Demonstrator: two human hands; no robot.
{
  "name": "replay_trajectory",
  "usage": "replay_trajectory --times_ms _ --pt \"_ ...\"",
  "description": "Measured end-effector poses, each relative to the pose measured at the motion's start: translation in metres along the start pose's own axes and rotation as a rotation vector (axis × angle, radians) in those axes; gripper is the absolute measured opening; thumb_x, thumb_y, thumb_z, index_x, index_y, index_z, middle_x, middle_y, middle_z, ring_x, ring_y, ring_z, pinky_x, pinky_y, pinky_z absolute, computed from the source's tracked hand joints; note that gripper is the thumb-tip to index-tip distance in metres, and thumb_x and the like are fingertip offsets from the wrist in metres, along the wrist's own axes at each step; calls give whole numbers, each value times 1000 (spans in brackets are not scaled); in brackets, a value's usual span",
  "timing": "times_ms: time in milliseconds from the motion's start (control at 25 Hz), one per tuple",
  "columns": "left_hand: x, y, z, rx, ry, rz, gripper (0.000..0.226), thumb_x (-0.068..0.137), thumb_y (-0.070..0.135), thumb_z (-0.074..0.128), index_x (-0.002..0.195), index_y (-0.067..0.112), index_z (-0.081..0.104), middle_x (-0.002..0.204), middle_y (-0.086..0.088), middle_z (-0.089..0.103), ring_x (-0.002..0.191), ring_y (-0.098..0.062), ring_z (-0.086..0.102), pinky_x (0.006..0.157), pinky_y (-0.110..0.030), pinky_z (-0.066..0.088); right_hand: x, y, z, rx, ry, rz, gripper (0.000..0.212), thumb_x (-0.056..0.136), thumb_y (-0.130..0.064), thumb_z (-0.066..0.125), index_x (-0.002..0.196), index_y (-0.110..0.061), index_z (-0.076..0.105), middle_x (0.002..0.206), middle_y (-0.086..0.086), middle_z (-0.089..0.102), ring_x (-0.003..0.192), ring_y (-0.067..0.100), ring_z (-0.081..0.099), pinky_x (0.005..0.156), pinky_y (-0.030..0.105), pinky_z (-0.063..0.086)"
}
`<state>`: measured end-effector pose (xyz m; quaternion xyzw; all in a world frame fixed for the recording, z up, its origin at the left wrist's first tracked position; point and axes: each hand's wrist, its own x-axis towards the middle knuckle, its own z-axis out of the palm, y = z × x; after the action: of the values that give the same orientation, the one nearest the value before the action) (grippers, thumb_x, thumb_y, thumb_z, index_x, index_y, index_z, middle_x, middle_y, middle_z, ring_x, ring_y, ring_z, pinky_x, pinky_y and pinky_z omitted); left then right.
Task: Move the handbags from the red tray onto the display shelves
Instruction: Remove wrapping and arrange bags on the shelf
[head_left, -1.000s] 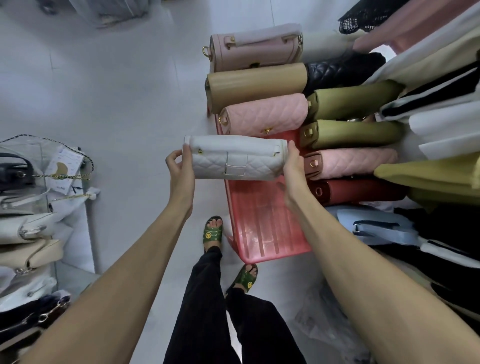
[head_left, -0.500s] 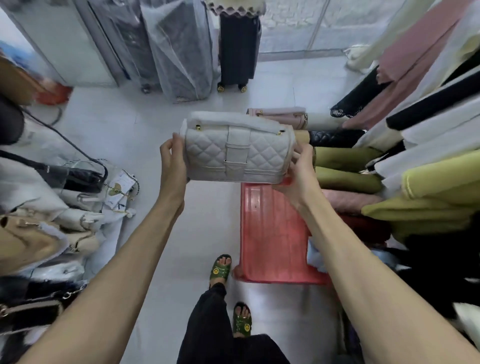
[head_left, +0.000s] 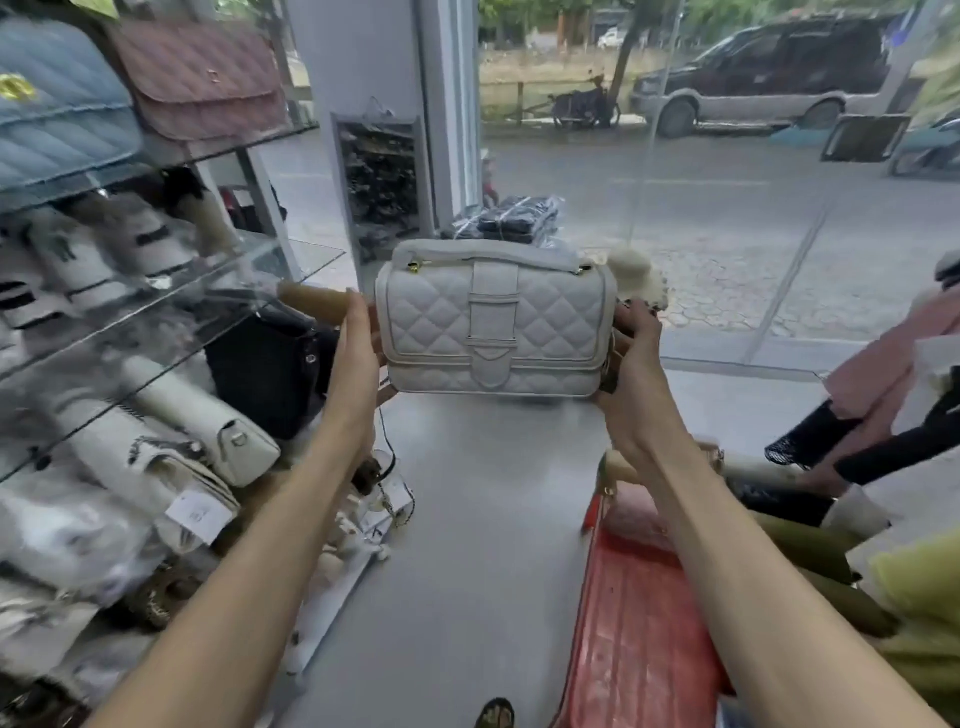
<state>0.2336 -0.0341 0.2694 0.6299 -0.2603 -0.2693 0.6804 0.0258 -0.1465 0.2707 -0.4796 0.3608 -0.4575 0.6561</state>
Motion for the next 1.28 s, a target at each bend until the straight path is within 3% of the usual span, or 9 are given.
replay_trajectory --times_ms 80,200,320,520,640,840,1000,1120,1280 --pt "-13 30 -29 10 43 75 52 102 65 22 114 39 66 88 17 76 80 4 71 59 -20 56 -8 -12 30 24 -99 -16 43 105 -52 33 119 -26 64 107 -7 77 100 6 73 71 27 58" --pt "-34 68 -80 18 184 165 51 103 63 22 117 38 64 83 21 76 78 7 70 57 -17 55 -21 -25 82 5 -272 -61 43 110 -46 21 105 -34 62 79 -19 77 76 -4 72 64 25 58" --pt "-48 97 -131 6 309 212 50 101 66 25 121 39 62 91 18 76 89 0 72 60 -21 55 -30 -25 135 28 -396 -32 48 104 -61 28 127 -33 60 114 -10 76 105 9 72 83 40 57" --pt "-69 133 -223 51 496 306 69 94 77 31 136 30 58 123 2 72 112 -16 68 85 -34 55 -61 -21 231 31 -604 -21 52 103 -62 31 138 -31 53 125 -8 71 107 7 68 96 46 52" --pt "-84 150 -274 79 579 326 70 92 79 31 137 32 59 125 6 71 114 -14 67 93 -37 54 -84 -22 282 24 -700 -14 54 100 -64 36 132 -27 57 122 -5 72 115 16 66 83 38 54" --pt "-118 180 -365 96 709 345 66 96 76 28 135 33 60 122 10 72 109 -8 68 80 -31 55 -136 -25 379 61 -925 -51 43 110 -40 25 102 -27 66 78 -16 77 72 -3 71 52 17 53" --pt "-140 206 -424 126 811 389 60 99 71 26 135 36 59 123 12 70 110 -5 66 80 -30 52 -172 -20 450 81 -983 -71 42 108 -48 29 116 -30 66 101 -12 77 96 5 72 61 23 57" --pt "-154 219 -471 108 879 404 57 102 67 25 138 35 54 122 13 69 105 -1 66 70 -27 50 -201 -18 505 45 -1053 -98 46 110 -44 26 102 -35 70 87 -17 77 91 7 71 59 19 54" --pt "-173 226 -524 108 960 396 57 100 70 25 140 38 50 129 12 66 113 -8 63 74 -30 49 -230 -10 564 22 -1087 -141 43 108 -50 27 115 -35 66 109 -9 74 94 4 69 63 19 53"
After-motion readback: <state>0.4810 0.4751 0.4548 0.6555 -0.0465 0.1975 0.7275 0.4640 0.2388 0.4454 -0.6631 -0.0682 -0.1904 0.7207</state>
